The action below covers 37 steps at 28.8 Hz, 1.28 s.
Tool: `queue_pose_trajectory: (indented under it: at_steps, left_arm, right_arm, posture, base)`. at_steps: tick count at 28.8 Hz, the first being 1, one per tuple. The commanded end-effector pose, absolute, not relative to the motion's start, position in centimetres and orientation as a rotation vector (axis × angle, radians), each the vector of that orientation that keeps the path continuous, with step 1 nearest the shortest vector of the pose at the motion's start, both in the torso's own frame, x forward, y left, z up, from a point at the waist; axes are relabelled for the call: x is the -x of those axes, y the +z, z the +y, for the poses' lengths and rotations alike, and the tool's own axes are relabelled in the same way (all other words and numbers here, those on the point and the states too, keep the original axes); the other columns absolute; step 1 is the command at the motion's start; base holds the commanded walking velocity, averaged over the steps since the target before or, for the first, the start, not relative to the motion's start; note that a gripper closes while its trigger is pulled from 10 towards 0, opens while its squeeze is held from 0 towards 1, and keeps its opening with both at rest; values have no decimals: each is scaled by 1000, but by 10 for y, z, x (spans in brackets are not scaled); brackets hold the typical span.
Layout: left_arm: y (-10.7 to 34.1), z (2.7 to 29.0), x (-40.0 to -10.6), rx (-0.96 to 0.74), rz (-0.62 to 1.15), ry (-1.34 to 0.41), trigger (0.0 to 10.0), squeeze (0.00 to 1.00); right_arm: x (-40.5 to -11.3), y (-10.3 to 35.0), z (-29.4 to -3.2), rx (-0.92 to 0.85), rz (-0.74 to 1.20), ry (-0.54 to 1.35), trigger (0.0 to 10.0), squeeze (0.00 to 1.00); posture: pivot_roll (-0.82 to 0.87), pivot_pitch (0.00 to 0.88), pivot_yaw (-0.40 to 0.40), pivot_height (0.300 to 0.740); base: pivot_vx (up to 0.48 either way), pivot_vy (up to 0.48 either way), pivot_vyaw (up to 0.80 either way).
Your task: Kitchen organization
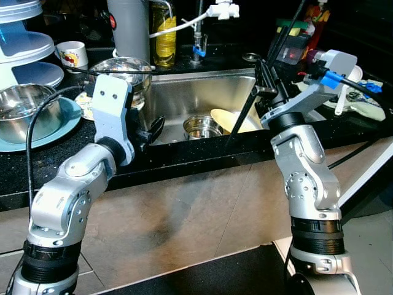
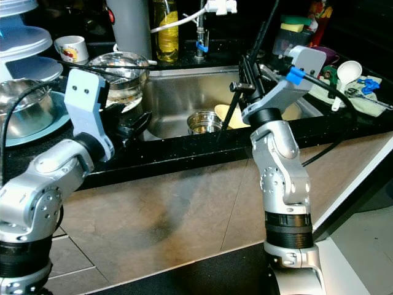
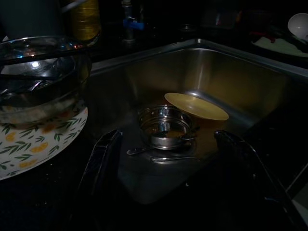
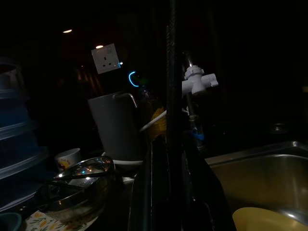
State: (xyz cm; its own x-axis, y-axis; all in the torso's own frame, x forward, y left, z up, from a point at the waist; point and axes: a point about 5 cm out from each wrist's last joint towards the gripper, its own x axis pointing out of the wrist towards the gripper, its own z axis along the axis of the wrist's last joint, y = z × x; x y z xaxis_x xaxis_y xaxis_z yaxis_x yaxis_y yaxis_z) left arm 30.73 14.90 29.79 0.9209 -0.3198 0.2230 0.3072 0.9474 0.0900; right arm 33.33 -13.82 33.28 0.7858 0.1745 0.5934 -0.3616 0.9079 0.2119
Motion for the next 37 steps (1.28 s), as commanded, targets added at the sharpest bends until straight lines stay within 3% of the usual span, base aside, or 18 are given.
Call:
queue_pose_trajectory:
  at_steps: [1,11,37]
  left_arm:
    - [299,147,-306,-69,-241,-333,10000,0]
    - [299,147,-305,-55,-244,-339,10000,0]
    - [298,149,-305,-51,-240,-340,10000,0]
  right_arm:
    - [-332,333,-141,-335,-616,287,10000,0]
    - [-331,333,-141,-337,-618,289,10000,0]
    - [-331,333,-140,-333,-616,290,10000,0]
  posture:
    - [-35,136,-42,740]
    - [-34,139,-44,740]
    - [-36,144,-45,740]
  base:
    - [0,0,0]
    - [189,0,0]
    - [344,0,0]
